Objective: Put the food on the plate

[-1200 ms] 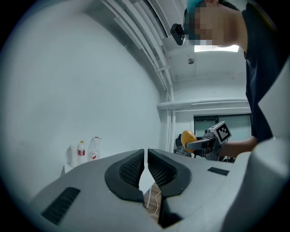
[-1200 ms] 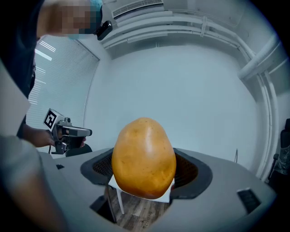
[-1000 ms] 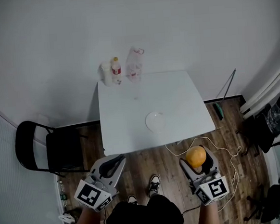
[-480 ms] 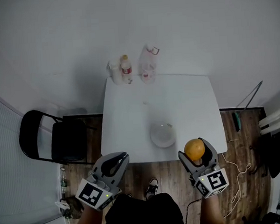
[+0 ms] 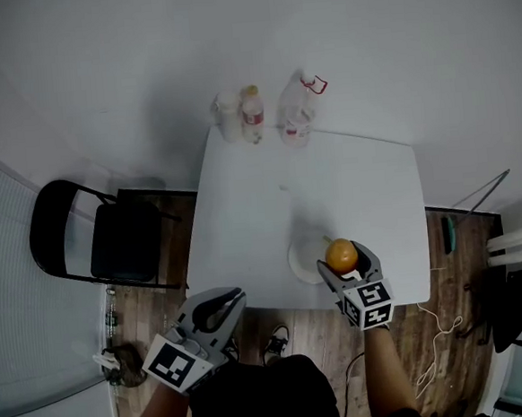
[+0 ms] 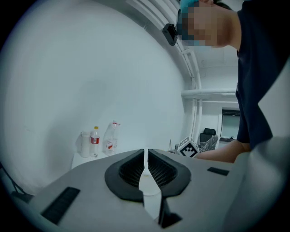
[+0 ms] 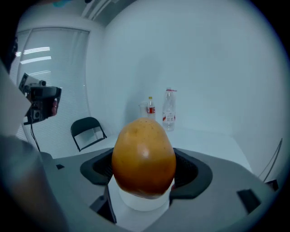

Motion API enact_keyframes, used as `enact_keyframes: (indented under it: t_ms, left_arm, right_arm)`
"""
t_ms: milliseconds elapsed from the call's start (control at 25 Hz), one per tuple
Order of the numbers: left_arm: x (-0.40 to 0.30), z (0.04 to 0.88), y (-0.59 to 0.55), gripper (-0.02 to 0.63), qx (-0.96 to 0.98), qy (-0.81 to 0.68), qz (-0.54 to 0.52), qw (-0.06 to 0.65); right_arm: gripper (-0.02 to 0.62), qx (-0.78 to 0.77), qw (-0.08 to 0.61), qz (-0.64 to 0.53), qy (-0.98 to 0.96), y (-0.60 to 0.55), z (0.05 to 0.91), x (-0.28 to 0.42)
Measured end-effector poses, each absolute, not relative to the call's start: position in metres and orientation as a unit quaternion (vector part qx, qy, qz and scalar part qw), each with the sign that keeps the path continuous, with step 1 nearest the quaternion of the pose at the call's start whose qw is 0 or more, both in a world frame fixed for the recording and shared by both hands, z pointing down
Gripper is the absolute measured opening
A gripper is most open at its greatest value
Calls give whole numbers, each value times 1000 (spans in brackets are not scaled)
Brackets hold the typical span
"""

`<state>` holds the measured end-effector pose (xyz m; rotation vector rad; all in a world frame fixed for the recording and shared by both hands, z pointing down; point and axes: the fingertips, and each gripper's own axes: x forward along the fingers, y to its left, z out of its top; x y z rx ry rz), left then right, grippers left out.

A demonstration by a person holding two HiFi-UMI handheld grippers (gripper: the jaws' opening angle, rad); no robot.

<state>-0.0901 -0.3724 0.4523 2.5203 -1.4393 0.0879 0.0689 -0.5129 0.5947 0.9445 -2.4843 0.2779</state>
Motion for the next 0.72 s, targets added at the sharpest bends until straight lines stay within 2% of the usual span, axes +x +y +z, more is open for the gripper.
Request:
enact_keyframes:
  t_ms: [360,720]
  left_arm:
    - [-125,478,-388,41,848,-506,45,155]
    - [-140,492,-383,43,837,-518,46,168]
  right_arm:
    - [380,338,334,150,-867,-530,699,42]
    - [380,339,391,146,-843,-533,741,42]
